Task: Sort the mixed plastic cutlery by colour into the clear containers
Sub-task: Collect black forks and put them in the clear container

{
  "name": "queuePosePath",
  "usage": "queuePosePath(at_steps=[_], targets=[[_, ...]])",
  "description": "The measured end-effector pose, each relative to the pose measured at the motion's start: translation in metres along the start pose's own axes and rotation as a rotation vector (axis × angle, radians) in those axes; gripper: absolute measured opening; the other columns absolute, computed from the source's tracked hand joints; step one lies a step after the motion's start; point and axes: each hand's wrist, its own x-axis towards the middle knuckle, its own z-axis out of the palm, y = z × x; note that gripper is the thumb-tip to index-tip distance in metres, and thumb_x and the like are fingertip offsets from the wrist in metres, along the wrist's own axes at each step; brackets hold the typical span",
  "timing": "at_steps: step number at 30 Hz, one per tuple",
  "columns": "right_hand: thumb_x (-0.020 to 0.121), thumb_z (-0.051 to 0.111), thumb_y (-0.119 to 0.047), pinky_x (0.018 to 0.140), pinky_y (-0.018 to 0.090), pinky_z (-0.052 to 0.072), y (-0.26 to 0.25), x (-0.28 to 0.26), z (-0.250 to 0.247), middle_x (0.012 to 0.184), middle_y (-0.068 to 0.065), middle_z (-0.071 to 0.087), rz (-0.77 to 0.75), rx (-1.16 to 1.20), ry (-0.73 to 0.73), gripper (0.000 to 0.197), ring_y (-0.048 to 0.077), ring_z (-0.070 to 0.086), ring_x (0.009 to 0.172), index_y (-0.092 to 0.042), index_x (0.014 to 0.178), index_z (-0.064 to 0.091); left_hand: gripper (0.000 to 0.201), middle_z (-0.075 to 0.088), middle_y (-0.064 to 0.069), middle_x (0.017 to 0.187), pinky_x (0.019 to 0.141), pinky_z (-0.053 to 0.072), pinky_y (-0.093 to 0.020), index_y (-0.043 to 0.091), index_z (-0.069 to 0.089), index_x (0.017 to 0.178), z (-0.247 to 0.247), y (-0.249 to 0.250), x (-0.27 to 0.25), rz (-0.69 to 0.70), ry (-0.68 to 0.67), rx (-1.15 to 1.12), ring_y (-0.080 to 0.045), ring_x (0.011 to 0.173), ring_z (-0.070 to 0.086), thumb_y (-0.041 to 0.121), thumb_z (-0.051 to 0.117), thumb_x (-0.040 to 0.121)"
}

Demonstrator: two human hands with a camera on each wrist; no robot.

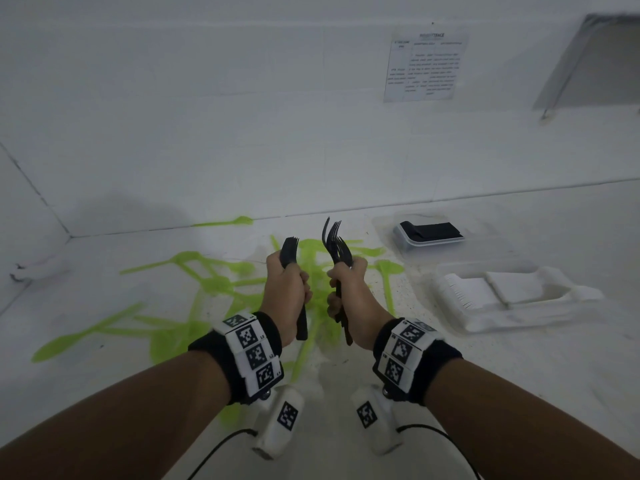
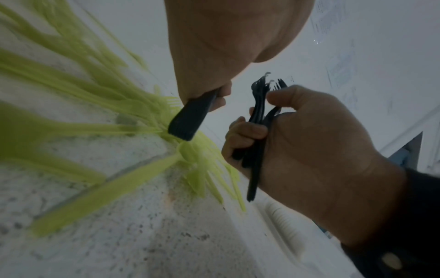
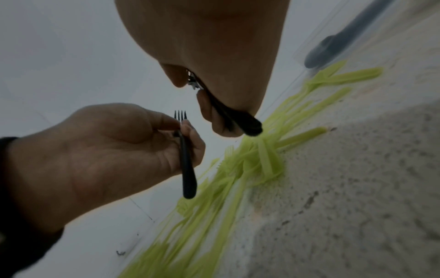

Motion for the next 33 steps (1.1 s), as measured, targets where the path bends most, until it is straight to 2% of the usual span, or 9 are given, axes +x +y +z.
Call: queuePosePath(at_steps=[5,8,9,13,18,22,26,29,33], targets=[[0.104,0.043,-0.012,0.053,0.026,0.031,0.002,0.0,-0.002,0.078,-0.006,0.048,-0.076,-0.081,-0.095,0.02,0.009,0.036,0.053,-0.019,0.12,0.051,0.025,0.047,-0.006,0.093,0.07,0.047,-0.035,0.023,0.043,0.128,0.009,0.007,-0.004,0.009,-0.068,-0.021,-0.017,0.076,0.048,0.023,0.051,0.104],[0.107,0.043,-0.011,0.052,0.022,0.035,0.004,-0.002,0.002,0.079,-0.007,0.057,-0.123,-0.082,-0.128,0.027,0.008,0.04,0.055,-0.022,0.125,0.06,0.03,0.059,-0.011,0.121,0.089,0.055,-0.049,0.027,0.04,0.13,0.014,0.007,-0.004,-0.009,-0.042,-0.024,-0.028,0.107,0.064,0.024,0.053,0.103],[0.107,0.042,-0.012,0.054,0.021,0.038,0.005,-0.002,0.002,0.082,-0.008,0.059,-0.136,-0.094,-0.127,0.03,0.007,0.044,0.057,-0.024,0.126,0.062,0.03,0.059,-0.013,0.125,0.084,0.057,-0.049,0.028,0.04,0.13,0.015,0.007,-0.004,-0.017,-0.039,-0.028,-0.03,0.113,0.064,0.023,0.052,0.103],[0.107,0.045,-0.014,0.064,0.018,0.047,0.009,-0.005,0.0,0.087,-0.017,0.065,-0.169,-0.147,-0.098,0.034,0.0,0.056,0.068,-0.028,0.129,0.067,0.029,0.061,-0.018,0.123,0.059,0.051,-0.037,0.026,0.041,0.129,0.014,0.006,-0.003,-0.022,-0.046,-0.028,-0.029,0.097,0.065,0.016,0.045,0.103],[0.105,0.054,-0.014,0.086,0.024,0.056,0.012,-0.008,-0.002,0.105,-0.014,0.076,-0.198,-0.177,-0.066,0.033,0.001,0.069,0.093,-0.038,0.121,0.069,0.033,0.06,-0.024,0.125,0.087,0.057,-0.05,0.028,0.049,0.128,0.011,0.004,-0.003,-0.022,-0.025,-0.043,-0.039,0.114,0.064,0.011,0.043,0.101],[0.105,0.056,-0.018,0.097,0.046,0.057,0.014,-0.009,-0.002,0.109,0.007,0.076,-0.181,-0.148,-0.098,0.022,0.027,0.07,0.106,-0.024,0.117,0.073,0.028,0.059,-0.012,0.108,0.081,0.054,-0.039,0.023,0.052,0.129,0.009,0.002,-0.002,-0.014,-0.039,-0.057,-0.024,0.095,0.062,0.012,0.045,0.104],[0.104,0.058,-0.02,0.087,0.032,0.06,0.016,-0.011,-0.001,0.105,0.003,0.077,-0.201,-0.13,-0.115,0.021,0.02,0.072,0.099,-0.022,0.118,0.075,0.029,0.061,-0.008,0.097,0.076,0.053,-0.037,0.018,0.053,0.126,0.004,0.002,0.0,-0.008,-0.033,-0.057,-0.023,0.088,0.063,0.007,0.041,0.102],[0.103,0.059,-0.02,0.072,0.014,0.05,0.015,-0.01,0.0,0.096,-0.007,0.077,-0.221,-0.149,-0.099,0.02,0.0,0.068,0.084,-0.023,0.113,0.076,0.03,0.06,-0.005,0.088,0.067,0.051,-0.032,0.015,0.053,0.125,0.0,0.003,0.003,-0.004,-0.026,-0.067,-0.019,0.078,0.061,0.006,0.04,0.101],[0.103,0.059,-0.019,0.079,0.014,0.049,0.016,-0.004,0.001,0.102,-0.002,0.077,-0.23,-0.196,-0.101,0.019,0.006,0.07,0.094,-0.016,0.11,0.077,0.029,0.06,-0.01,0.098,0.063,0.053,-0.027,0.017,0.052,0.128,-0.004,0.002,0.002,-0.001,-0.082,-0.032,-0.021,0.086,0.062,0.006,0.049,0.102]])
